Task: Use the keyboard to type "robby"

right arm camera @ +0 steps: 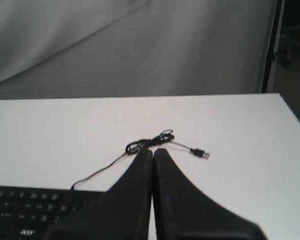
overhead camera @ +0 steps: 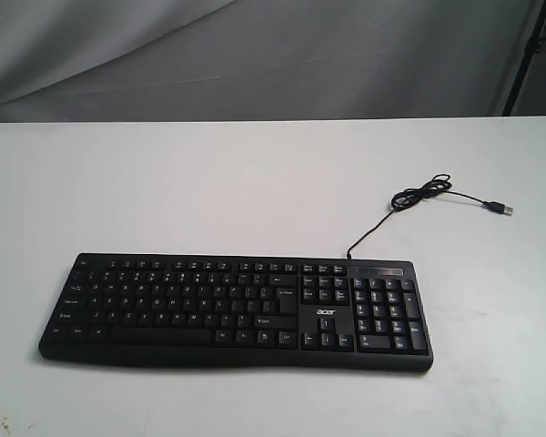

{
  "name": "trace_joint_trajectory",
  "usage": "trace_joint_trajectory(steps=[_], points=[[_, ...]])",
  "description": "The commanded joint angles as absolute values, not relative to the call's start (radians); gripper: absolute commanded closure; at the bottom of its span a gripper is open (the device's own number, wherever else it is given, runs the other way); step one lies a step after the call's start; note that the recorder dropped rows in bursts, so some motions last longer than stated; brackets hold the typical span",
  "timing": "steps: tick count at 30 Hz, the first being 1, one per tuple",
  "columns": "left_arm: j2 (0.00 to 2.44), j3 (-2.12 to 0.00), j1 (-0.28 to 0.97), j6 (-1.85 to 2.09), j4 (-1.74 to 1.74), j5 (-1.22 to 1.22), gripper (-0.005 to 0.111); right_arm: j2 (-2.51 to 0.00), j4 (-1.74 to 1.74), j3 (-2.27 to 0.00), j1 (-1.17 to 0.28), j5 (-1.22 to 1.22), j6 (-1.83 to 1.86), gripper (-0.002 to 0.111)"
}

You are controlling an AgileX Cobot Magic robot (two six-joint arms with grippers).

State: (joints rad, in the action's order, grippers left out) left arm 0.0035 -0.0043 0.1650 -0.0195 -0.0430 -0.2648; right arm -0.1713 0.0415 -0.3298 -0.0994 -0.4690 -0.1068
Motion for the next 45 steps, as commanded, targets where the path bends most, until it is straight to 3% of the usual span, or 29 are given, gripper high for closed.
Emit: trace_joint_trajectory(steps=[1, 11, 16, 18, 23, 31, 45], points=[[0.000, 0.000, 0.171, -0.022, -0.048, -0.258, 0.107, -0.329, 0.067, -0.537, -0.090, -0.515, -0.107, 0.108], [0.000, 0.000, 0.171, -0.022, -0.048, -0.258, 0.107, -0.663, -0.035, -0.712, -0.145, -0.541, -0.144, 0.108], [0.000, 0.000, 0.171, -0.022, -0.048, -0.258, 0.107, -0.947, -0.165, -0.724, -0.428, -0.620, 0.053, 0.108], [0.000, 0.000, 0.171, -0.022, -0.048, -0.258, 0.107, -1.168, -0.321, -0.853, -0.564, -0.611, 0.204, 0.108], [0.000, 0.000, 0.171, -0.022, -0.048, -0.258, 0.107, -1.445, -0.323, -1.138, -0.704, -0.669, 0.272, 0.108], [0.000, 0.000, 0.171, -0.022, -0.048, -0.258, 0.107, -1.844, -0.352, -1.510, -0.797, -0.705, 0.292, 0.108], [0.000, 0.000, 0.171, -0.022, -0.048, -0.258, 0.107, -2.139, -0.371, -1.542, -0.871, -0.332, 0.385, 0.108]])
